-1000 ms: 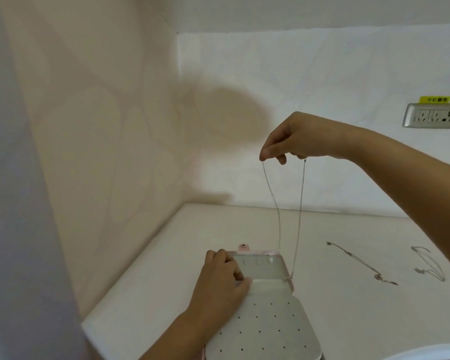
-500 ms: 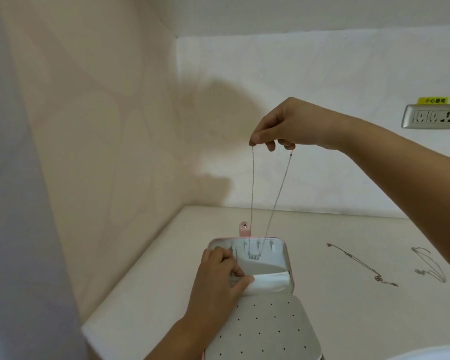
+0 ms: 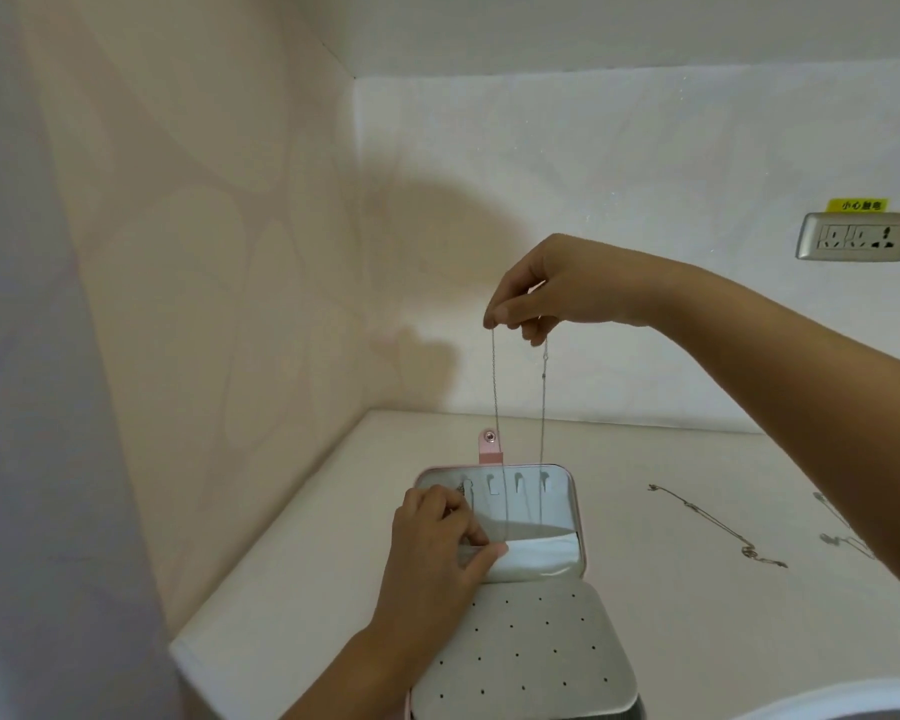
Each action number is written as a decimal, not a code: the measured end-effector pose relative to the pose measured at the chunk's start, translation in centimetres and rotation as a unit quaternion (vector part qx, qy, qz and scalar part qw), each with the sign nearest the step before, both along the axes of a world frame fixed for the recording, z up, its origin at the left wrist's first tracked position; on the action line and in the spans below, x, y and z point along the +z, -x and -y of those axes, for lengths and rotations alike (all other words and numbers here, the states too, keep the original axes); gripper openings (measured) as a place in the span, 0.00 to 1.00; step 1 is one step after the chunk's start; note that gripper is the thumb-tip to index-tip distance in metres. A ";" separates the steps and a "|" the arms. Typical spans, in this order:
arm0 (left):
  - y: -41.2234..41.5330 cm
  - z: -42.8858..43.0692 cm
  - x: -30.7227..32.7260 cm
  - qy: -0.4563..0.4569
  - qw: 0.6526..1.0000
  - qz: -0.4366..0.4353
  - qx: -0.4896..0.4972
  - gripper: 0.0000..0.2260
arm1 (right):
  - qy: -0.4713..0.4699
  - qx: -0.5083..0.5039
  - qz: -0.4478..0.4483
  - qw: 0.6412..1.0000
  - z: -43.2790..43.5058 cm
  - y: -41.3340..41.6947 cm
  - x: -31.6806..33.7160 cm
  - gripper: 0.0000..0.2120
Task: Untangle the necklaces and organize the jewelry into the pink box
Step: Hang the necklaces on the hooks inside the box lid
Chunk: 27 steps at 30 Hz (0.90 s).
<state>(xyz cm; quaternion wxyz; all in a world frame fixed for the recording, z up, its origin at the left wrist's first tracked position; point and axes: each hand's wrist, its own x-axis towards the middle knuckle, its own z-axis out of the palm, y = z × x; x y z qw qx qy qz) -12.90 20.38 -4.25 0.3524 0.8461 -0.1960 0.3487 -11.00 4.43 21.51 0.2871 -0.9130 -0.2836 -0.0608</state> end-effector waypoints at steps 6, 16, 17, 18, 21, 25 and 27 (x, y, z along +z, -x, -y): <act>0.3 0.0 0.1 0.006 1.000 -0.011 -0.003 0.12 | 0.107 -0.009 0.030 0.994 -0.5 -0.2 -2.1 0.06; 0.2 0.0 0.0 0.003 1.000 -0.010 -0.001 0.10 | 0.024 -0.021 0.067 0.997 -0.6 -1.0 -4.8 0.04; 0.2 0.0 0.0 0.003 1.000 -0.010 0.000 0.10 | 0.023 -0.017 0.066 0.997 -0.5 -1.1 -5.1 0.04; 0.2 0.1 0.1 0.001 1.000 -0.009 0.001 0.11 | 0.022 -0.013 0.065 0.998 -0.5 -1.1 -5.5 0.04; 0.1 0.0 0.1 -0.004 1.000 -0.013 0.003 0.09 | 0.023 0.004 0.065 0.998 -0.5 -1.1 -7.5 0.04; 0.1 0.1 0.1 -0.015 1.000 -0.007 0.011 0.08 | 0.025 0.015 0.105 0.994 -0.4 -1.5 -10.4 0.04; 0.1 0.1 0.0 -0.017 1.000 -0.003 0.012 0.10 | 0.031 0.016 0.112 0.993 -0.3 -1.6 -11.3 0.04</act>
